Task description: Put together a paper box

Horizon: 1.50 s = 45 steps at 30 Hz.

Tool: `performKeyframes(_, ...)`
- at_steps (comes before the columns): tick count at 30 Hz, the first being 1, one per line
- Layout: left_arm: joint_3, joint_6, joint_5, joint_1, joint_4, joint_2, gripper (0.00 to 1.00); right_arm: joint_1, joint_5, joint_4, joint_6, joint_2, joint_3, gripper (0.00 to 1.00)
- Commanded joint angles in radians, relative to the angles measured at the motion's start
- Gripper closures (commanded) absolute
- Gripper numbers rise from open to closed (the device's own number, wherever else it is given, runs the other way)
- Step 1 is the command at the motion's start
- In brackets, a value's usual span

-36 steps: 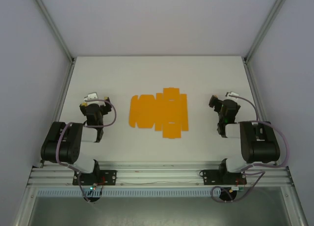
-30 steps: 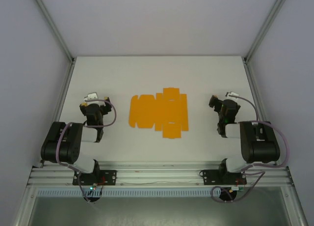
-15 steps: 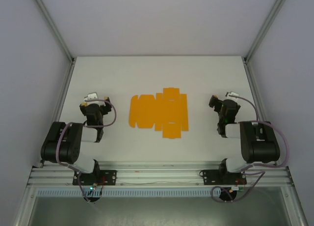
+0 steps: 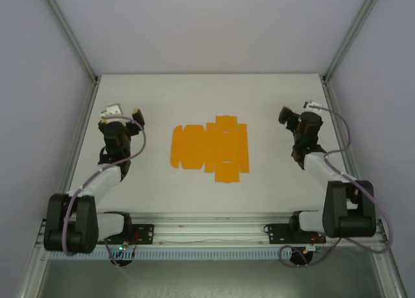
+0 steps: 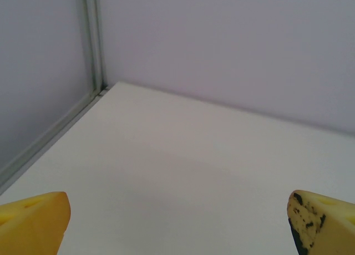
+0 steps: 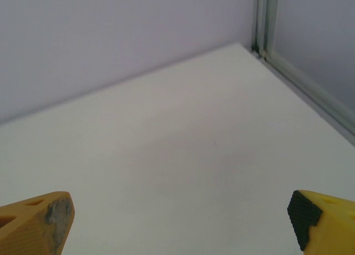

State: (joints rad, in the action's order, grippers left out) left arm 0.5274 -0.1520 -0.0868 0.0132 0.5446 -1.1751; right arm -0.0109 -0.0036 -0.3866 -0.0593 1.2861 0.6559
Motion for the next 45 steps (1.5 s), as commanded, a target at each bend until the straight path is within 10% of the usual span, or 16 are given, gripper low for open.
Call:
performKeyframes(1, 0.08, -0.163, 0.144, -0.004, -0.322, 0.029, 0.0, -0.068, 0.021, 0.3, -0.072, -0.032, 0.083, 0.0)
performKeyframes(13, 0.399, -0.412, 0.757, -0.114, -0.64, -0.433, 0.0, -0.297, -0.204, 0.835, -0.341, 0.305, 0.428, 0.28)
performKeyframes(27, 0.613, -0.261, 0.587, -0.199, -1.016, -0.627, 0.0, -0.349, -0.205, 0.854, -0.355, 0.525, 0.487, 0.53)
performKeyframes(45, 0.629, -0.265, 0.833, -0.25, -0.896, -0.717, 0.07, -0.378, -0.309, 0.741, -0.414, 0.643, 0.414, 0.64)
